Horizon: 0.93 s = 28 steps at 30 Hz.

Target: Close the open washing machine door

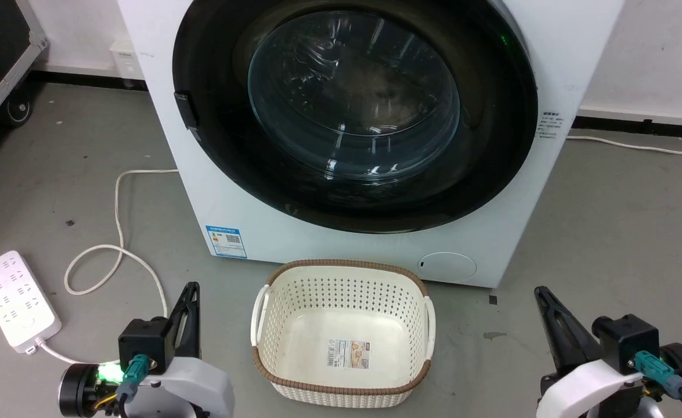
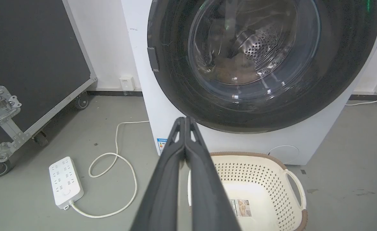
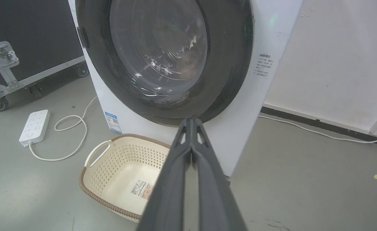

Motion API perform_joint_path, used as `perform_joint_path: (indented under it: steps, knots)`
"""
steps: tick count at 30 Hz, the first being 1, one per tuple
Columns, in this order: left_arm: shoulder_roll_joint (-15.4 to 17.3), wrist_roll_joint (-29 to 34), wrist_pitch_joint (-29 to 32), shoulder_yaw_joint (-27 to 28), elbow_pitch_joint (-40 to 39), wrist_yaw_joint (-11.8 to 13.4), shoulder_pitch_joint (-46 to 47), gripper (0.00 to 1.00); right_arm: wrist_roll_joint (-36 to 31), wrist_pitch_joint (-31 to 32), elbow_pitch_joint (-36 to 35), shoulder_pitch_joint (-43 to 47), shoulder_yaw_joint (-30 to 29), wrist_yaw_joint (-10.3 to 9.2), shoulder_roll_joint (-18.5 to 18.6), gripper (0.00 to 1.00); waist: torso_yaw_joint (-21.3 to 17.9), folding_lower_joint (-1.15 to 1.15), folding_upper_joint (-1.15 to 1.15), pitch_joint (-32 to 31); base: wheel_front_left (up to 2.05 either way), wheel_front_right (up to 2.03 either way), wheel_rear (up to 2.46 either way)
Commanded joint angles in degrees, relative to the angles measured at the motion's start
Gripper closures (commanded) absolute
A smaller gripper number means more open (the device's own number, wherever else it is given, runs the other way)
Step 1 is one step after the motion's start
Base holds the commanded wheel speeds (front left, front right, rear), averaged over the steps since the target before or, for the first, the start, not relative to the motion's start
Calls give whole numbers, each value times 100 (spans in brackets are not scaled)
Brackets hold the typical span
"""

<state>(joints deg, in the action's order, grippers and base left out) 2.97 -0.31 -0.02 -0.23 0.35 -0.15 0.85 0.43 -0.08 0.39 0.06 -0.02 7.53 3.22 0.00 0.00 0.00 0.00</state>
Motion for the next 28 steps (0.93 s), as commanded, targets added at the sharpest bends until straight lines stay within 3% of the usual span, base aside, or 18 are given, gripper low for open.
perform_joint_path:
  steps: [1,28]
  knots:
    - [-9,31,2,23,-35,15,-85,100,-43,8,-39,-6,2,-4,-35,100,0,0,0,0,0,0,0]
    - [-9,31,2,23,-35,15,-85,100,-43,8,-39,-6,2,-4,-35,100,0,0,0,0,0,0,0]
